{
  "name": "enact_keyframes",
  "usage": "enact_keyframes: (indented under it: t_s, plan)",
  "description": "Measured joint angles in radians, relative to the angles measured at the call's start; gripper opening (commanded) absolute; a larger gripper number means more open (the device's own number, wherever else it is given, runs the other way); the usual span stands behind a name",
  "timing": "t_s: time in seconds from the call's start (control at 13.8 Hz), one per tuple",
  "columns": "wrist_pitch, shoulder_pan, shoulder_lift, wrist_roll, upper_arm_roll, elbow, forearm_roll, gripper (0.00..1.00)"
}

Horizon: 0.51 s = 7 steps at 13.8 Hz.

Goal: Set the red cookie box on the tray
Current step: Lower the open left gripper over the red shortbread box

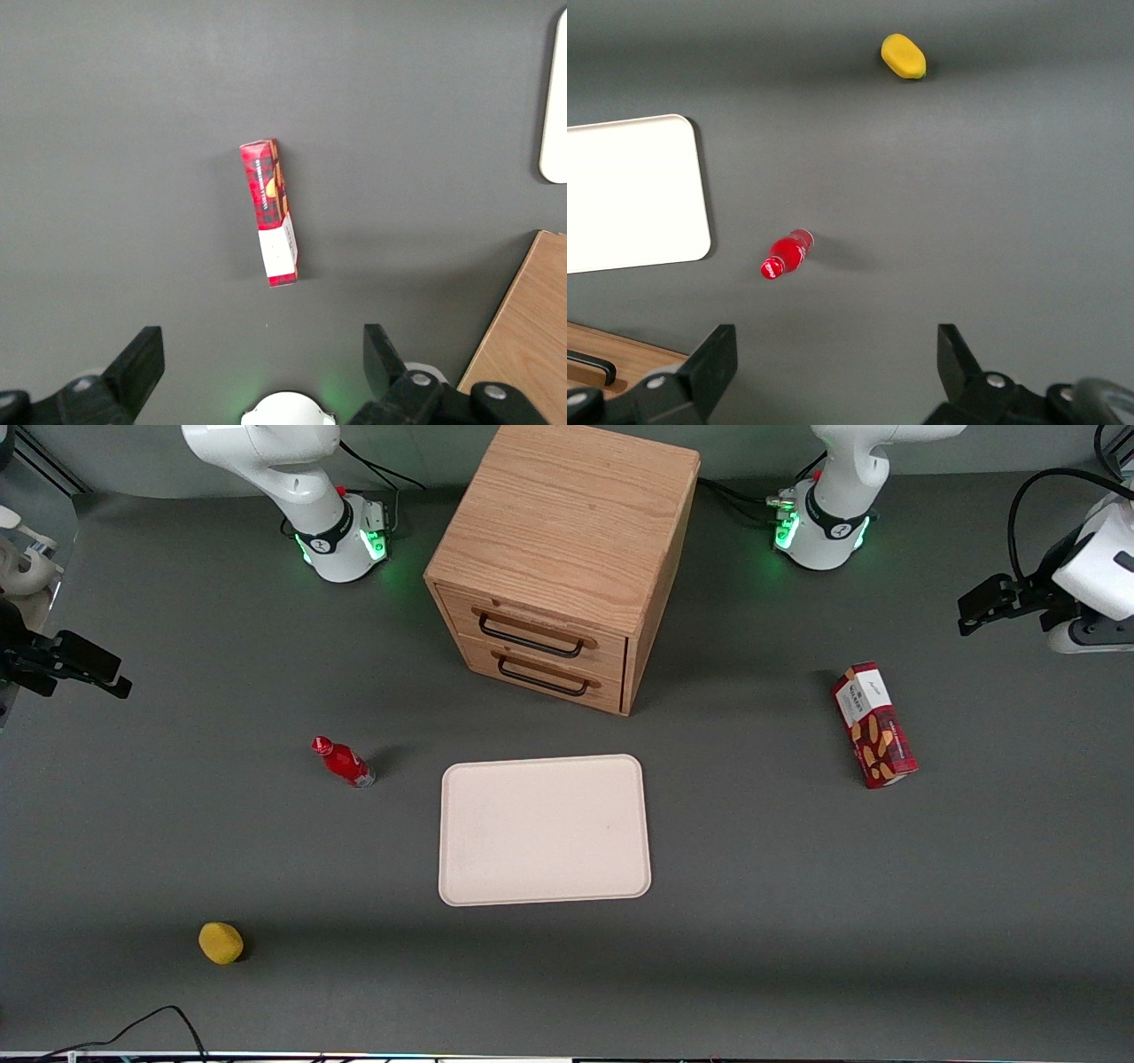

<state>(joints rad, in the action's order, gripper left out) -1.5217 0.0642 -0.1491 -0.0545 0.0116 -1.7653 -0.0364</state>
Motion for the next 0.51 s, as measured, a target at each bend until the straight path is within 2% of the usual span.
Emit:
enact_keyframes:
  t_s: [0.51]
  plan:
    - [0.054, 0.007, 0.062, 0.0, 0.001, 0.069, 0.0, 1.0]
